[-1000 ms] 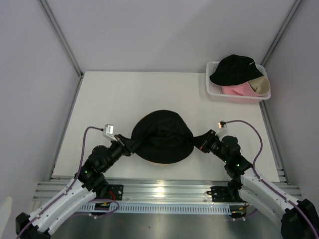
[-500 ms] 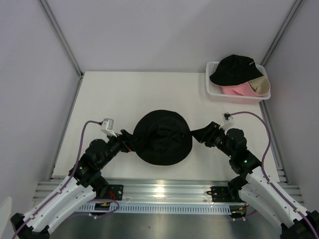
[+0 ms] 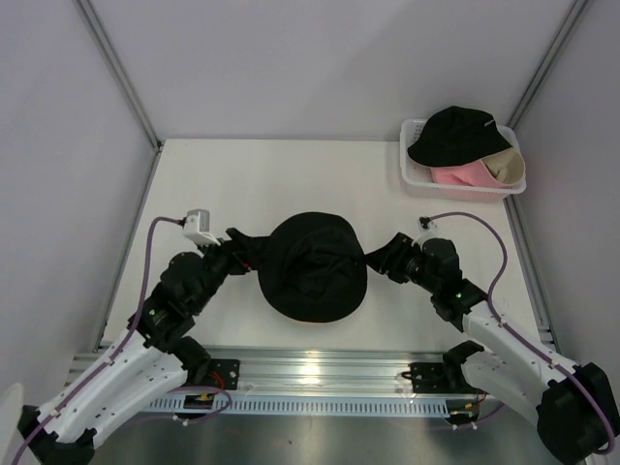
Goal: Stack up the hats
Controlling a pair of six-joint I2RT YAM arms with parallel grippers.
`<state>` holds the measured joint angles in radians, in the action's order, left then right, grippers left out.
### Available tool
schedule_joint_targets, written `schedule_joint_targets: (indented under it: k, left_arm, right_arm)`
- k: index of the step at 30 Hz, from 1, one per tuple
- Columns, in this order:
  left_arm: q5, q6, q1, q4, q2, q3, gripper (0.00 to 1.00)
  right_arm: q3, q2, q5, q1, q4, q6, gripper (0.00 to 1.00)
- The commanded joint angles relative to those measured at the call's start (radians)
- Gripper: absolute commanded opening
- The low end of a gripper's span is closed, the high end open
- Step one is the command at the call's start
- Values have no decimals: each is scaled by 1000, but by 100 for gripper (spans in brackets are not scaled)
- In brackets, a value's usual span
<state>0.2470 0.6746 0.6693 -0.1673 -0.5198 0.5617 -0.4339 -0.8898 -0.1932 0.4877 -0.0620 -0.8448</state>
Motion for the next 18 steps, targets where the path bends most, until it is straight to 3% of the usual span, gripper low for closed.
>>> schedule_joint_targets:
  k: [1,8,11,12,14,15,18]
  left_arm:
    - [14,16,-28,18,-127,56,89]
    - [-138,40,-96,129,-230,79,73]
    - [-155,52,-100,153,-269,79,52]
    - [-152,63,-102,157,-279,78,31]
    - [-137,75,-108,161,-284,66,6]
    - [-134,86,-111,161,-286,61,1]
    - [-143,101,-117,193,-284,35,1]
  right_arm:
    - [-35,-12,9,-3,-58,19,55]
    - [-49,-12,21,-3,-53,21,55]
    - [-52,-15,29,-5,-52,21,55]
    - [-52,-17,31,-5,-47,21,55]
    - [-51,-20,41,-5,-41,16,55]
    - [-46,-21,46,-6,-39,4,55]
    - [-7,-26,66,-6,-57,-51,56]
